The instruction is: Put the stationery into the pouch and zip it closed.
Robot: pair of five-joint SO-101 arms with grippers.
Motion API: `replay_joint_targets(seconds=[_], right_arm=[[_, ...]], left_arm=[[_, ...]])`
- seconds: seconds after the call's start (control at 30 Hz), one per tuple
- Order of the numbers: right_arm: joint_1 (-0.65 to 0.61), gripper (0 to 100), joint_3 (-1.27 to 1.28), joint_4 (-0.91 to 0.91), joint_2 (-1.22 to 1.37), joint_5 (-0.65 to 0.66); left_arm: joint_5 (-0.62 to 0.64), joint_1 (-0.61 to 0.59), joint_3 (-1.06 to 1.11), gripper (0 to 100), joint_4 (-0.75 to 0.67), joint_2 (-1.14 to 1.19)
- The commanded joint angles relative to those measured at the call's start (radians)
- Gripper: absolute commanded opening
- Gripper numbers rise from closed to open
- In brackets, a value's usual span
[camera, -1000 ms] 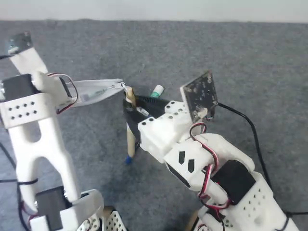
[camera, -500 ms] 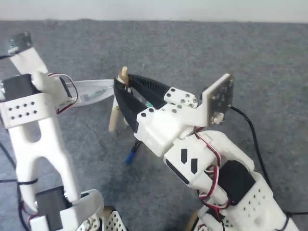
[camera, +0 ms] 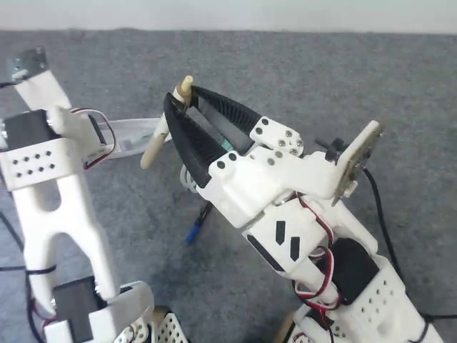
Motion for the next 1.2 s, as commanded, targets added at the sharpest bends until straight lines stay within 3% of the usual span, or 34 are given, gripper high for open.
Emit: replay_joint_targets(seconds=[0.0, 0.27, 0.53, 0.8, 1.17], right_arm=[[-0.005, 0.6, -0.025, -0.05, 0.005, -0.005], [0.047, 0.6, -0.025, -0.239, 0.174, 0.049], [0.053, 0.6, -0.025, -0.272, 0.285, 0.048], [0.054, 0.6, 0.055, -0.483, 0.407, 0.1], [0.027, 0.6, 0.261, -0.518, 0.338, 0.117]], left_arm=[[0.015, 0.006, 0.002, 1, 0.006, -0.009], [0.015, 0.005, 0.002, 1, 0.006, -0.009], [0.015, -0.025, 0.002, 1, 0.006, -0.009], [0.015, -0.025, 0.002, 1, 0.006, -0.009], [0.015, -0.025, 0.002, 1, -0.002, -0.006]])
